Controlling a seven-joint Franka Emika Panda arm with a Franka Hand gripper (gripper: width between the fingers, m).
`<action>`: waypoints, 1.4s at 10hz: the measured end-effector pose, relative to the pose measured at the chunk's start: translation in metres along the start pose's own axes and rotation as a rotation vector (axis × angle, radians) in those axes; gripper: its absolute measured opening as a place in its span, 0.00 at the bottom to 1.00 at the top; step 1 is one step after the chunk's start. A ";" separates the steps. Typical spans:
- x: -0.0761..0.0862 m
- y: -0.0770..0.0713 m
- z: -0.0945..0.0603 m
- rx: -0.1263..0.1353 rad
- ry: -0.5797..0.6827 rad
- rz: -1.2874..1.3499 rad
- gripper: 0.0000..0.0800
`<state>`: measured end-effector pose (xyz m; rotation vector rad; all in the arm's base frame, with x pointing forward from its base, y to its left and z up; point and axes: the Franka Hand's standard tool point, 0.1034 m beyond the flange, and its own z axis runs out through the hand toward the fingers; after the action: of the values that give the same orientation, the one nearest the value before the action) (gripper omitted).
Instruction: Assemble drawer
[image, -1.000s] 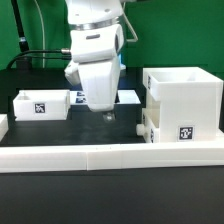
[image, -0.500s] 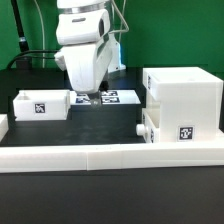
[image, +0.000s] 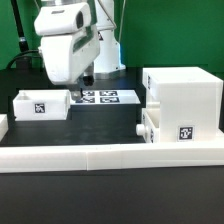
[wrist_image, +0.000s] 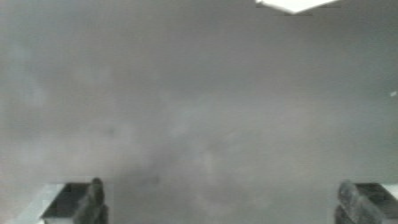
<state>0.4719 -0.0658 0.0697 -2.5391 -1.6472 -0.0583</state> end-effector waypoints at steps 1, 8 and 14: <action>-0.016 -0.012 0.002 -0.016 -0.006 0.060 0.81; -0.039 -0.022 0.014 -0.042 0.001 0.778 0.81; -0.046 -0.037 0.026 -0.049 0.004 1.167 0.81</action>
Offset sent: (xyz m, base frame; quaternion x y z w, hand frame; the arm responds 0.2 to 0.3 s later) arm 0.0000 0.0000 0.0000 0.0000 0.0000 0.1938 0.9810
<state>0.4190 -0.0896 0.0425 -3.0611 0.0266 0.0038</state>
